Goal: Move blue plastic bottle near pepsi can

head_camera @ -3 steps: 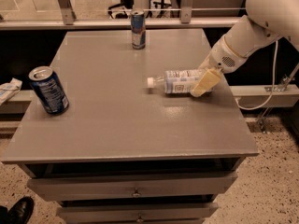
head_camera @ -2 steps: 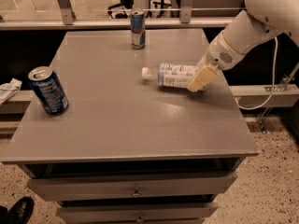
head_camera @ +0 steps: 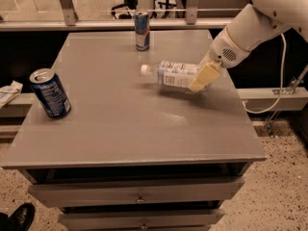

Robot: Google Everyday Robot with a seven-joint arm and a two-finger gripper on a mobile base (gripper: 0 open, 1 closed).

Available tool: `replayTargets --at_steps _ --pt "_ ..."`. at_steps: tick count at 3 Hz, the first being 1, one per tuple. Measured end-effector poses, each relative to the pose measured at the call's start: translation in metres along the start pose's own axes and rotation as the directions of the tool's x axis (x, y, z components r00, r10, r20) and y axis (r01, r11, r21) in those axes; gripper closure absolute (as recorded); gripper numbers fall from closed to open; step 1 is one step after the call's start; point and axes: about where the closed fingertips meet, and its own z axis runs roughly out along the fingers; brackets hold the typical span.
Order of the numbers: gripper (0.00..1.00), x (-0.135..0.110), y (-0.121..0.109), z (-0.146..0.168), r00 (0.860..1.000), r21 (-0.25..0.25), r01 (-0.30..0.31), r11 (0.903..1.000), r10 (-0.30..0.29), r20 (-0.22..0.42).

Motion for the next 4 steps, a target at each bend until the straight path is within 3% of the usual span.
replayTargets --at_steps 1,3,4 --pt "1.00 -0.010 0.003 0.001 1.000 -0.005 0.010 0.9999 -0.010 0.011" --pt "1.00 -0.076 0.007 0.013 0.997 -0.011 0.044 0.9990 -0.043 0.057" --pt "1.00 -0.122 0.012 0.035 0.999 -0.013 -0.002 0.9999 0.002 0.051"
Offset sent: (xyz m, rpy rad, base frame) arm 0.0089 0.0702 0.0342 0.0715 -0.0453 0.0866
